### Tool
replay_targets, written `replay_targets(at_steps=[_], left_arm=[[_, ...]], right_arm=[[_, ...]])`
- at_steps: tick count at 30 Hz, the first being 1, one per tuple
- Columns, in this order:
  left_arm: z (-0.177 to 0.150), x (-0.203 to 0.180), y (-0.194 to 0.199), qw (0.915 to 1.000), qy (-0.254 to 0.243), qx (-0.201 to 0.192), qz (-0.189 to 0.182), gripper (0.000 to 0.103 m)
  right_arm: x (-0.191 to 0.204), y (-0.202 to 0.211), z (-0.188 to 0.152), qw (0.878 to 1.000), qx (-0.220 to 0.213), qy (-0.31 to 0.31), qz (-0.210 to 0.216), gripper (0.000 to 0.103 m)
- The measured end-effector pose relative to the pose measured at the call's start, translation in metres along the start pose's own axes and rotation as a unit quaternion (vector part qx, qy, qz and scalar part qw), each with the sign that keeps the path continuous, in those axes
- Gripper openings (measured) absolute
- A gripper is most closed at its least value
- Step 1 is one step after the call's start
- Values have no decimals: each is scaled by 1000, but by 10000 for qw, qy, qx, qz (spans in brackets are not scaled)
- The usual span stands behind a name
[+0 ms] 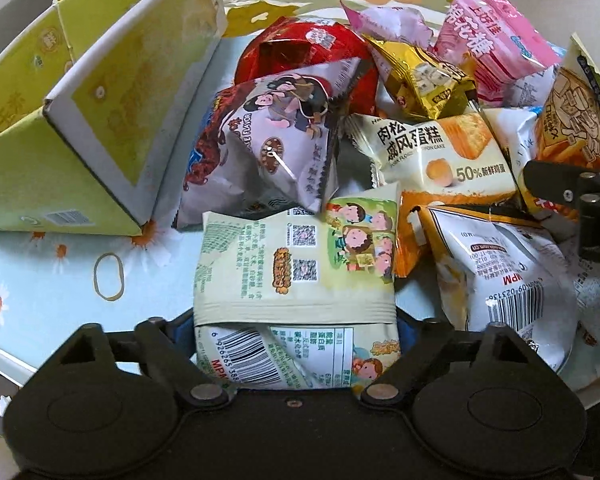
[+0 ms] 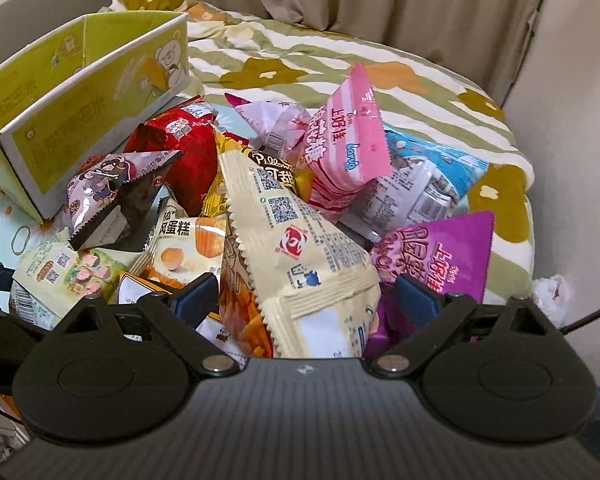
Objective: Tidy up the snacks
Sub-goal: 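Grasp the pale green cartoon bag with the left tool while the right tool grasps the cream triangular bag, then lift both held bags and carry them over the yellow cardboard box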
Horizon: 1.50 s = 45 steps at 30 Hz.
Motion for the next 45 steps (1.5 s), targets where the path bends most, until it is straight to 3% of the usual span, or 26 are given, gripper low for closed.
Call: replay_targets(at_steps=[7,13,19,28,39,45], left_arm=[[-3,8,13,9999,80,-88,-43,80],[-6,5,28,9997,71,-216,-52,78],[-3,2,53,9991,-3,-418,-20,78],[11,10,104,9958,157,-907,-13,78],[52,84,179,9791,576,-1900,443,78],[88,143,192,9702,557,-2269,641,79]], right_arm=[[3,-9,0,9998,62,79,148,100],[-2,-8,2,9997,77,69,221,74],[-6,3,7,9995,-37,-98,305,68],[-5,39,29,9979,-422,-195,446,67],[35,83,95,9893,-1117,-41,943,67],[82,95,142,9834,-1387,-107,1166,67]])
Point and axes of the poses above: each gripper's, at about its wrist camera, not at the fingertips, and y roughly against the way its jaws point, x to its left, z to its top, the point moved 8 cm from there along -y, roughly the way its jaws point, and after that the axes turned 3 degrees about -y, right-handed, at the moved point
